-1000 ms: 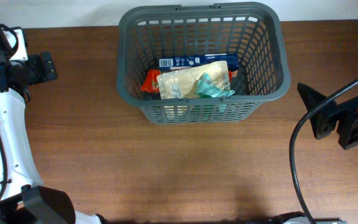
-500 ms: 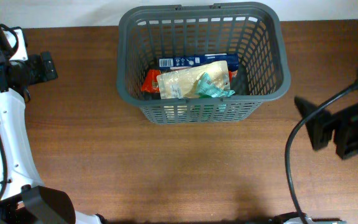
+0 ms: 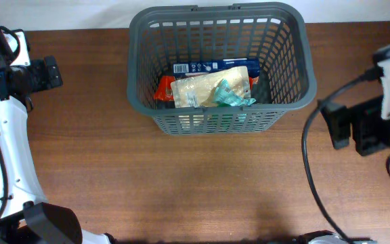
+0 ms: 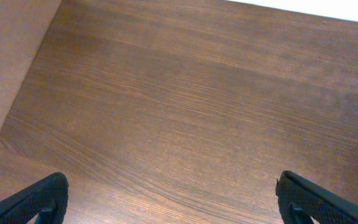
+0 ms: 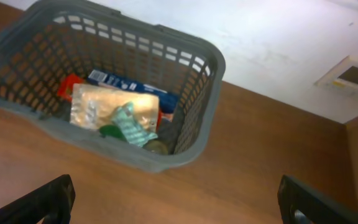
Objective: Pack container
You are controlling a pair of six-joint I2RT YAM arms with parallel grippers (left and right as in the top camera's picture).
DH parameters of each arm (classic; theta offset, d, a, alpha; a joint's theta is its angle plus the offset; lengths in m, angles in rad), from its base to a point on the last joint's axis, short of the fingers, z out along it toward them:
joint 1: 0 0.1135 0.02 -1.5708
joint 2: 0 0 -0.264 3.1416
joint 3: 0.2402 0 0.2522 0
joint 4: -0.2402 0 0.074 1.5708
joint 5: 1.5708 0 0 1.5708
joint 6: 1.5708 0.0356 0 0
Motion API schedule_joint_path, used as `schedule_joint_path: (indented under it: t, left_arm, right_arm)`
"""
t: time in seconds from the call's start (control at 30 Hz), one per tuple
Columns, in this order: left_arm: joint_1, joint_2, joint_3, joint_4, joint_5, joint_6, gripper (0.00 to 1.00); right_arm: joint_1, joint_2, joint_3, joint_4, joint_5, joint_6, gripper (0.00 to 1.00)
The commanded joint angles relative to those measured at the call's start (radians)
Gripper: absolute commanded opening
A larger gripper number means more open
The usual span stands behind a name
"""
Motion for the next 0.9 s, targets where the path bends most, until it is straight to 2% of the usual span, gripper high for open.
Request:
schedule_joint_path:
  t: [0.0,0.17,0.37,0.5,0.63,0.87]
  left_arm:
    - [0.006,0.003,-0.008,-0.002,0.011,-0.013,0.99]
    - [0.006,0.003,-0.008,-0.002,0.011,-0.013,0.99]
    - [0.006,0.003,-0.008,-0.002,0.011,-0.013,0.99]
    - [0.006,0.003,-0.008,-0.002,0.011,-0.013,0.99]
    - [0.006,0.003,-0.008,-0.002,0.011,-0.013,0.99]
    - [0.006,0.003,-0.008,-0.002,0.011,-0.013,0.99]
  right_arm:
    - [-0.019,-0.045,-0.072,0.069,0.032,0.005,0.99]
    - [-0.053,-0.182,-0.323,0.210,0.034,0.005,0.99]
    - [-0.090,-0.343,-0.585,0.273,0.034,0.005,0.99]
    - [-0.107,-0.470,-0.793,0.443,0.034,0.006,0.99]
    - [-0.127,-0.630,-1.077,0.652,0.022,0.006,0.99]
    - [-0.177,-0.858,-1.480,0.807,0.024,0.005,0.99]
